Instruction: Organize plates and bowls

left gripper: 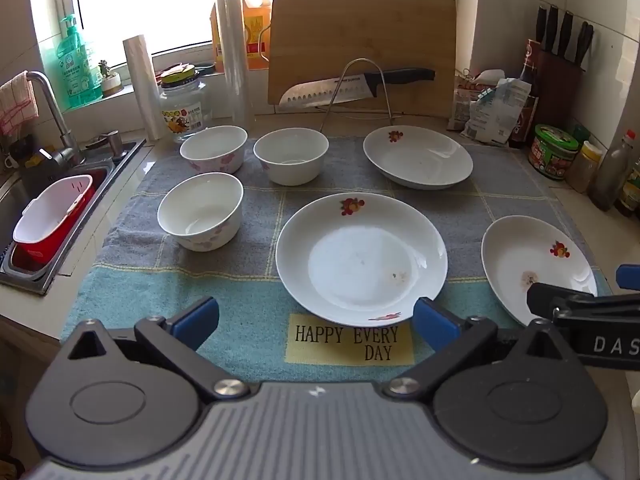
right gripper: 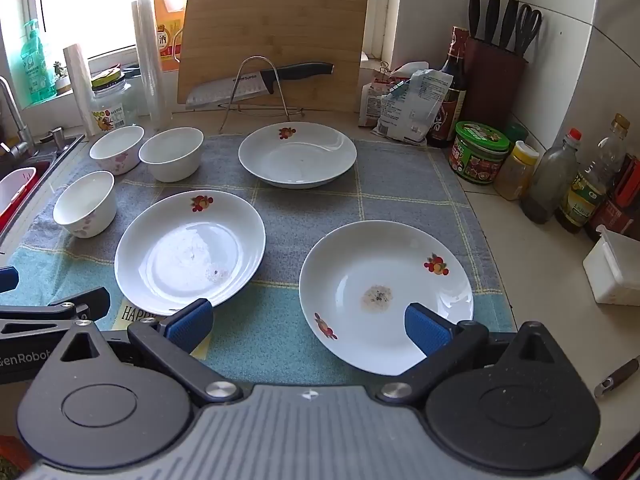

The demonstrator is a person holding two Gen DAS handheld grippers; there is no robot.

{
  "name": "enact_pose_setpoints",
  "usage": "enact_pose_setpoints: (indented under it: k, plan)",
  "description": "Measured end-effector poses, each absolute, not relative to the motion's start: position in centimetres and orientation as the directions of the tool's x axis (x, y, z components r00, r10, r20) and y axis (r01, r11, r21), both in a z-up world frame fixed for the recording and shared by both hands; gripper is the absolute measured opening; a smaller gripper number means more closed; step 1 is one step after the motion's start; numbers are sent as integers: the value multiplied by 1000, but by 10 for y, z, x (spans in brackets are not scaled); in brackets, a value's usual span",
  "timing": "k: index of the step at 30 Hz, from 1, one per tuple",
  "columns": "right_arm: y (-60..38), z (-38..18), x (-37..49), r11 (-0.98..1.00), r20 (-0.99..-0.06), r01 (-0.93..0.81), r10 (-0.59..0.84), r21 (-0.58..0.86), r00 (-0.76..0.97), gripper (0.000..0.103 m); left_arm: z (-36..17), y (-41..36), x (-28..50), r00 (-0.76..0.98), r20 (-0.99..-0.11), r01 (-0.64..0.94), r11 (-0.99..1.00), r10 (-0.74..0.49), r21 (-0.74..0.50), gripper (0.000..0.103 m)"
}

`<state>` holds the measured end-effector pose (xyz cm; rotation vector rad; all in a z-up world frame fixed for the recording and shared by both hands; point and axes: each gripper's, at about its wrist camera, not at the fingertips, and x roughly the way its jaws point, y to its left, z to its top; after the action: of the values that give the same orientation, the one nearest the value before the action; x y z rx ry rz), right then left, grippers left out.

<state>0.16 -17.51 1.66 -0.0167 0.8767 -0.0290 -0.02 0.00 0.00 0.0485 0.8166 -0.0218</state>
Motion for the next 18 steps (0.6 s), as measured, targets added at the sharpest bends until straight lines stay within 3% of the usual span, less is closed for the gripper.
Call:
enact_pose_setpoints:
  k: [18]
  plan:
    - [-173, 18, 2, 999, -767, 19, -36, -31, 640, 103, -1, 5, 1, 683, -730, 38, 999, -6, 27, 102]
